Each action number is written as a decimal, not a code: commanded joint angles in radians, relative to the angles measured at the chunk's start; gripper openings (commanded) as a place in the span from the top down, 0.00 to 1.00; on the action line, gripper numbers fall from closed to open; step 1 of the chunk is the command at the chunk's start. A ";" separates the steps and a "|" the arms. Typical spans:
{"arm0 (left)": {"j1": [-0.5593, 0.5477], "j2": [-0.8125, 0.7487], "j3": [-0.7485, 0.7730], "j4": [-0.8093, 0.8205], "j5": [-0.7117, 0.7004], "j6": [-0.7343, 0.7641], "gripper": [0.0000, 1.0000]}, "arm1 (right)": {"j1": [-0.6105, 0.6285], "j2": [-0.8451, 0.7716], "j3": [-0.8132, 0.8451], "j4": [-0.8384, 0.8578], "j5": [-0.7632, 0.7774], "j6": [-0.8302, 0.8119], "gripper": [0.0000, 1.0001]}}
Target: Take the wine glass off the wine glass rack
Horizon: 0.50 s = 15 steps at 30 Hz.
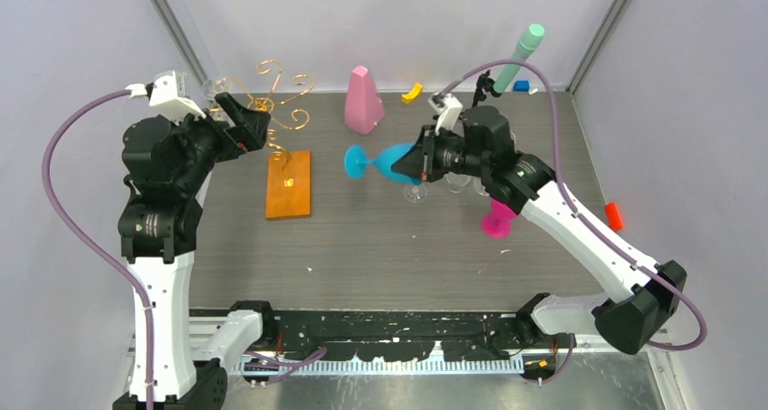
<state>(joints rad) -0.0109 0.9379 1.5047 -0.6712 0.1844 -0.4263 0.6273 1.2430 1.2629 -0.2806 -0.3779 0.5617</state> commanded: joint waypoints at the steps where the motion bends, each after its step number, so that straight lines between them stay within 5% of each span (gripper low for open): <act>1: 0.006 -0.023 -0.017 0.023 -0.105 0.035 0.02 | 0.041 0.058 0.102 -0.319 -0.024 -0.243 1.00; 9: 0.006 -0.008 -0.014 0.028 -0.094 0.010 0.02 | 0.058 0.228 0.212 -0.711 0.222 -0.286 1.00; 15: 0.006 0.001 -0.020 0.032 -0.092 0.003 0.02 | 0.055 0.254 0.200 -0.801 0.506 -0.252 1.00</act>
<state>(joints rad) -0.0109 0.9386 1.4860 -0.6708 0.0975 -0.4156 0.6849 1.5131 1.4300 -0.9688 -0.0986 0.3119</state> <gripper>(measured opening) 0.979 0.032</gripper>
